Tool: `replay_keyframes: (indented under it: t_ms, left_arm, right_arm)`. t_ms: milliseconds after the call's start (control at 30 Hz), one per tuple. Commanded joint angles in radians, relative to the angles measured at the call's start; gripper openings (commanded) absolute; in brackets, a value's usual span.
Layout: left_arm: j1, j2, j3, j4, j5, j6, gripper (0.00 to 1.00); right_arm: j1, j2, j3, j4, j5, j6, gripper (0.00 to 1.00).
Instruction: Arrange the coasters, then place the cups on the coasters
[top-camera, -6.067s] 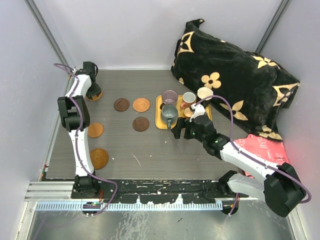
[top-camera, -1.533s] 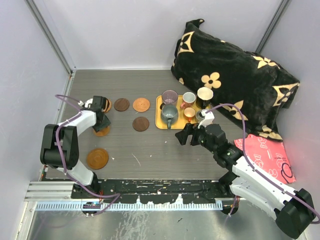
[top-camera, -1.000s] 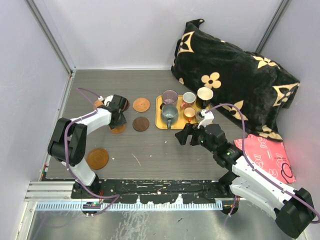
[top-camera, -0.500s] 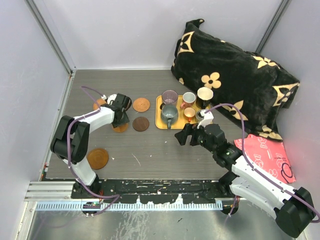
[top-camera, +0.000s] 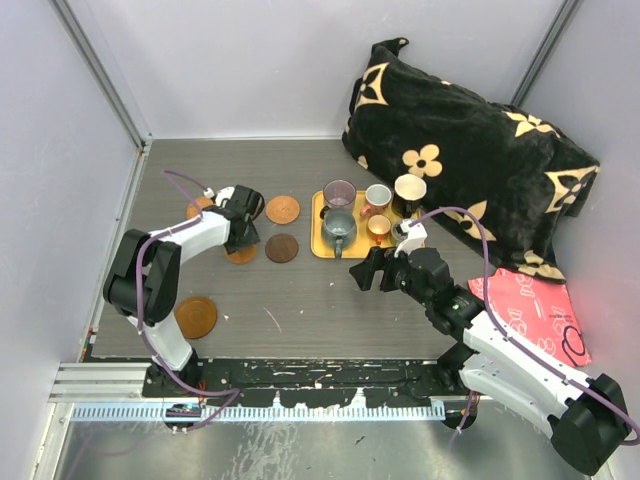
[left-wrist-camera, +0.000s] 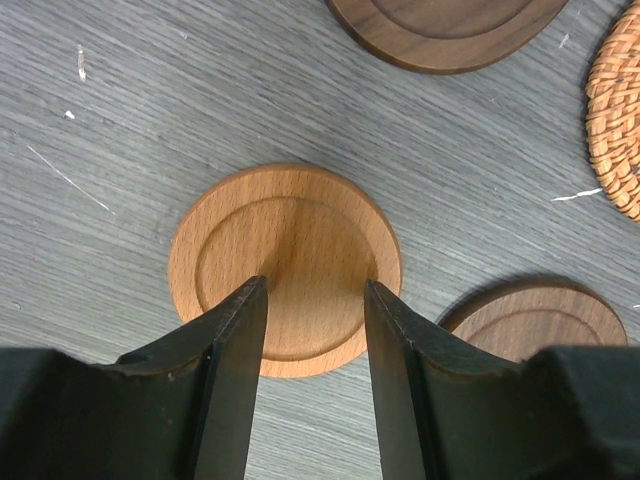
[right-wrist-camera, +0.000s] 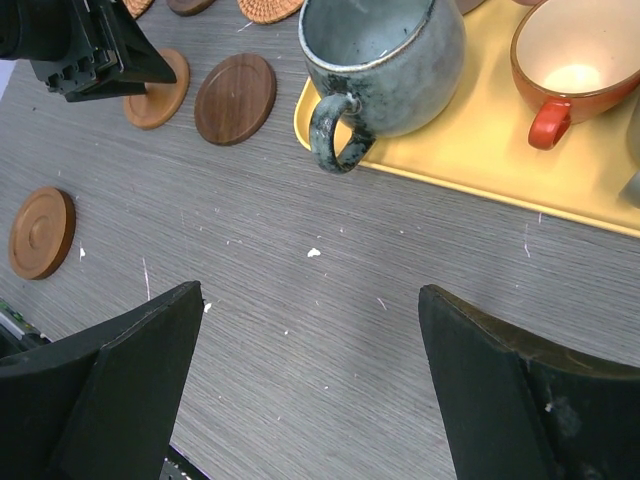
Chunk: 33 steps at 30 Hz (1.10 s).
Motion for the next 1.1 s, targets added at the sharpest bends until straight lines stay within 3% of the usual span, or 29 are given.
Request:
replay_keyframes:
  t_ms: [0, 333, 900, 1067]
  left_arm:
    - [-0.009, -0.037, 0.003, -0.072, 0.012, -0.004, 0.46]
    - [-0.011, -0.217, 0.024, -0.169, -0.033, 0.028, 0.47]
    - [-0.009, -0.740, -0.394, -0.376, -0.061, -0.112, 0.47]
    - [-0.008, -0.791, -0.461, -0.411, -0.039, -0.164, 0.47]
  right_arm:
    - [0.005, 0.001, 0.030, 0.054, -0.002, 0.001, 0.94]
    - [0.006, -0.013, 0.027, 0.053, 0.003, -0.004, 0.94]
    - [0.007, -0.067, -0.007, 0.079, -0.024, 0.001, 0.94]
    - [0.007, -0.085, -0.018, 0.086, -0.027, 0.004, 0.94]
